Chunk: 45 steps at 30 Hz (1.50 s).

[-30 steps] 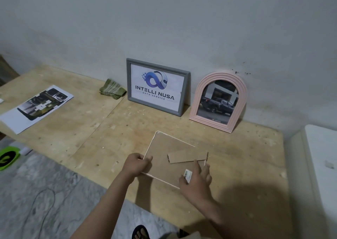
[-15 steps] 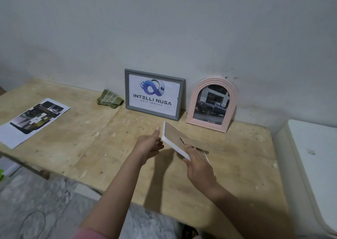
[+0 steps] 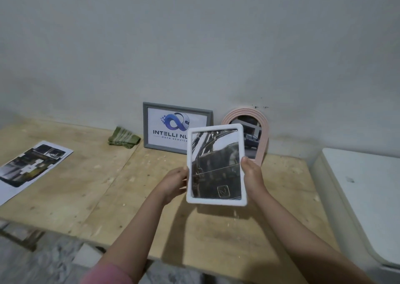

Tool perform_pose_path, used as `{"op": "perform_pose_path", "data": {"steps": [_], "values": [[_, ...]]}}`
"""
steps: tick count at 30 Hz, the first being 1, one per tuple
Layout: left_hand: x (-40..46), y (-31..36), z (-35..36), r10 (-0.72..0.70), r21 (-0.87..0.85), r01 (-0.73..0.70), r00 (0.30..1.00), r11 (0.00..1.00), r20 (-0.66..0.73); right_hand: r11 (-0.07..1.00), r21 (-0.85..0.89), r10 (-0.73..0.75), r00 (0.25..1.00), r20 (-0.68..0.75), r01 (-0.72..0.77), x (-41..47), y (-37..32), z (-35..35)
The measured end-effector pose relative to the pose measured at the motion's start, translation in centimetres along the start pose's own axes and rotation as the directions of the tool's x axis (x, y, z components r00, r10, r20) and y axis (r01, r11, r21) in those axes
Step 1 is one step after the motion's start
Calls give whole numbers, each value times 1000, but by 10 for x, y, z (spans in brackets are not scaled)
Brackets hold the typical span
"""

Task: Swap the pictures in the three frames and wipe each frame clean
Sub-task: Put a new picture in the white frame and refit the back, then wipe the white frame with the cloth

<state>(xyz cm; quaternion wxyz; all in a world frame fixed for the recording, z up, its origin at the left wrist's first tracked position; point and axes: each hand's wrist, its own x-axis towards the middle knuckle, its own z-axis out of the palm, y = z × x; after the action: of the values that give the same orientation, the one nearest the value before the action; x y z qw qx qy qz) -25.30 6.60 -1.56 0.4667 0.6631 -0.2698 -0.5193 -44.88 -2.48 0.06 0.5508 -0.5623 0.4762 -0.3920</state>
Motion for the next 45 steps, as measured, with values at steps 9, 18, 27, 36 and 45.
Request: {"op": "perform_pose_path", "data": {"steps": [9, 18, 27, 36, 45], "values": [[-13, -4, -37, 140, -100, -159, 976, 982, -169, 979, 111, 164, 985, 61, -170, 28, 54, 59], [-41, -32, -129, 60, -178, -168, 867, 970, -494, 990, -81, 121, 986, 111, -112, -5, 24, 180], [-40, -63, -225, -26, -101, -66, 701, 993, -713, 976, -217, 37, 955, 295, 29, -13, 18, 300], [-1, -65, -285, -123, -249, -88, 684, 965, -719, 954, -297, 88, 912, 402, 38, 43, 41, 380], [22, -77, -358, -199, -307, -78, 606, 949, -770, 789, -581, 105, 886, 451, 203, 115, 68, 463]]}}
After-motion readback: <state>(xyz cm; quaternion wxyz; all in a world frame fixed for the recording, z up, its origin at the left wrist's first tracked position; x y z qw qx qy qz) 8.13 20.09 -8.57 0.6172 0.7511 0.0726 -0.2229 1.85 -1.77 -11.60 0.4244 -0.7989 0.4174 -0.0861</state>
